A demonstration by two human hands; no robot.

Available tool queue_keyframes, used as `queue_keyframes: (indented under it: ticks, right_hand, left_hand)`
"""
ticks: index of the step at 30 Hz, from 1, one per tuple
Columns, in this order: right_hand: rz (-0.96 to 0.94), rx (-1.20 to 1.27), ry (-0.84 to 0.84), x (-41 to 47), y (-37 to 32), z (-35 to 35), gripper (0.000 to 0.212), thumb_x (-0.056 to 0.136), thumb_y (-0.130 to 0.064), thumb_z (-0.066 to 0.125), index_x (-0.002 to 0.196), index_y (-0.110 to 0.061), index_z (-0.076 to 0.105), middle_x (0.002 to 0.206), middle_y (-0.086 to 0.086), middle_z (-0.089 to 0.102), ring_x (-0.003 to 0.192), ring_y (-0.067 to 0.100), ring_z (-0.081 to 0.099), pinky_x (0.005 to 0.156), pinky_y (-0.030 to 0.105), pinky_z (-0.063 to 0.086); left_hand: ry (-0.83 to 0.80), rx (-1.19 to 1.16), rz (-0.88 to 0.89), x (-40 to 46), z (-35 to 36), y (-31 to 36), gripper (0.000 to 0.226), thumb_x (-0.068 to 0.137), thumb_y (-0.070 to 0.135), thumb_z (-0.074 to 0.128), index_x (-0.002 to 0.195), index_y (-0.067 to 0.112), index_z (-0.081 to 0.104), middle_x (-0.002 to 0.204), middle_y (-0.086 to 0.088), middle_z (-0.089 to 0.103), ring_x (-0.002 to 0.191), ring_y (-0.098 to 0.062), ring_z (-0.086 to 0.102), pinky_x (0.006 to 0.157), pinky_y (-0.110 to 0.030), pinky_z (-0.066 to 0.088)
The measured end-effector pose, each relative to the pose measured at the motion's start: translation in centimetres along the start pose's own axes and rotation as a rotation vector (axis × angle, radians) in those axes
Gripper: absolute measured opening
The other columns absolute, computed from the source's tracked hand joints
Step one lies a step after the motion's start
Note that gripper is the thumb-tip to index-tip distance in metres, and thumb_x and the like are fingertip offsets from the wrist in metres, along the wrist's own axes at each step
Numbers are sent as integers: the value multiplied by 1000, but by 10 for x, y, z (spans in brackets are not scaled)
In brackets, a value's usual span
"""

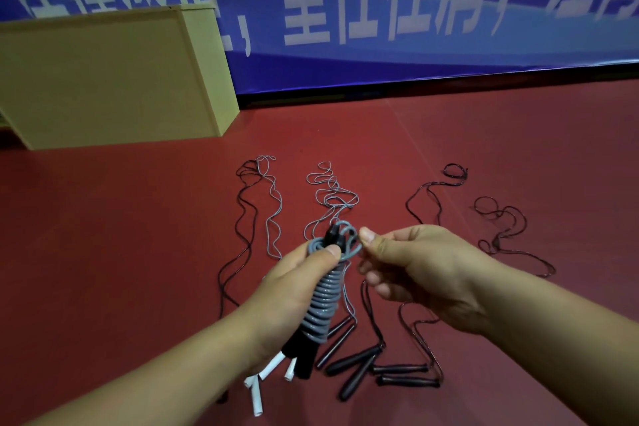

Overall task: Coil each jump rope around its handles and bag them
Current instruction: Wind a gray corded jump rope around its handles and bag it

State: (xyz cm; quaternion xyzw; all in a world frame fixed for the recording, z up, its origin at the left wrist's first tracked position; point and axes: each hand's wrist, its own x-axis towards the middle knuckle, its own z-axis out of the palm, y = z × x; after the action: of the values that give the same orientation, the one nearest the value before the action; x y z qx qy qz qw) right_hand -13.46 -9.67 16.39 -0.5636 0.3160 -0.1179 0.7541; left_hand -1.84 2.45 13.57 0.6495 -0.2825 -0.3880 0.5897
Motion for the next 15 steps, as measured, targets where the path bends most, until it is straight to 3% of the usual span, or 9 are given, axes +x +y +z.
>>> queue_keyframes:
  ticks: [4,9,15]
  right_hand:
    - [-111,-98,23,-1,-1,0,13,87,-10,68,77,-2,66,63,8,64,50,12,54,48,20,50]
    - [-195,-178,64,-1,-2,0,16,86,-13,70,73,-4,68,63,10,62,51,13,52,48,21,46]
    - [-132,-133,82,-2,-2,5,27,89,-17,67,64,-11,60,59,5,60,48,12,48,45,22,43]
  left_hand:
    - [14,2,2,2,-2,2,18,97,23,52,99,12,66,81,-7,55,72,-16,51,60,-22,43]
    - [-19,53,-56,5,0,-1,19,96,24,54,99,15,70,83,-4,59,78,-17,52,71,-31,42]
    - [4,-1,-41,5,3,2,15,96,22,53,89,16,65,75,-7,55,62,-15,50,58,-26,42]
